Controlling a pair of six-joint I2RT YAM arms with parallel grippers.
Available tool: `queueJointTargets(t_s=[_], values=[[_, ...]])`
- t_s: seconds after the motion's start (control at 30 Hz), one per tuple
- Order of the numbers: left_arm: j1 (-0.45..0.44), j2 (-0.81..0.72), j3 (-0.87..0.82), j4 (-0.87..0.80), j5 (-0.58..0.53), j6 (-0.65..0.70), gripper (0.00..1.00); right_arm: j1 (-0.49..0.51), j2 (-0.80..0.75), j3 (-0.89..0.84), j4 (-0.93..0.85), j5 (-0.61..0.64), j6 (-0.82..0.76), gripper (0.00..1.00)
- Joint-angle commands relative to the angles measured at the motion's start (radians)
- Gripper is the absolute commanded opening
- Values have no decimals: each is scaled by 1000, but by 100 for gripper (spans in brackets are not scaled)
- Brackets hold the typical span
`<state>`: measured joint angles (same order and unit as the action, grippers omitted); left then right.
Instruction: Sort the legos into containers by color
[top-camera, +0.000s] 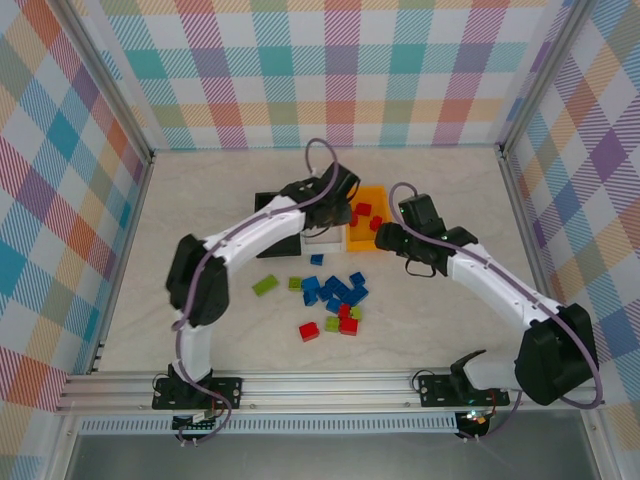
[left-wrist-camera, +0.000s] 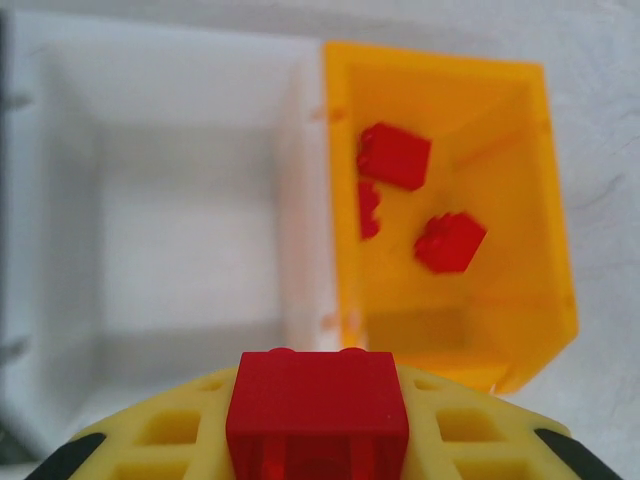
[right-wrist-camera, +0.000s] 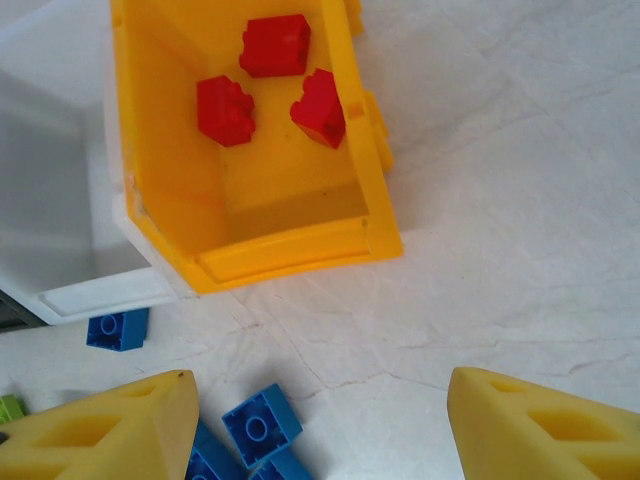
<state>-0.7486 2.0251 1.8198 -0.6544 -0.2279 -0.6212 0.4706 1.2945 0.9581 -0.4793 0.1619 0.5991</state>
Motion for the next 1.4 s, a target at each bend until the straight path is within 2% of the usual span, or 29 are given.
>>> queueJointTargets(t_s=[0.0, 0.2, 0.27, 0.4, 0.5, 0.63, 0.7, 0.8, 1.03, 1.2, 1.37], values=[[-9, 108, 149, 23, 29, 73, 31, 0, -47, -26, -23, 19, 19, 67], [-9, 300, 384, -32, 44, 75, 32, 0, -102, -61, -32, 19, 16, 67], [-8, 344, 447, -53, 57, 68, 36, 0, -110, -64, -41, 18, 10, 68], [-14, 330, 459, -55, 73, 56, 69, 0, -128, -74, -41, 6, 1, 71], [-18, 249, 394, -27, 68, 55, 84, 1, -140, -71, -46, -16, -11, 71], [-20, 26, 129, 101, 60, 31, 98, 11, -141, -76, -36, -90, -44, 71], [-20, -123, -46, 170, 55, 9, 100, 42, -123, -75, -30, -136, -68, 70], [-20, -341, -310, 239, 46, -18, 100, 132, -73, -57, -43, -166, -106, 70], [-25, -850, -812, 186, -70, -80, 100, 407, 73, -37, -49, -191, -169, 70], [-25, -1125, -1001, 14, -162, -171, 100, 593, 200, 49, -30, -162, -207, 71], [-25, -1339, -1048, -123, -244, -192, 100, 680, 376, 162, -57, -112, -226, 71]])
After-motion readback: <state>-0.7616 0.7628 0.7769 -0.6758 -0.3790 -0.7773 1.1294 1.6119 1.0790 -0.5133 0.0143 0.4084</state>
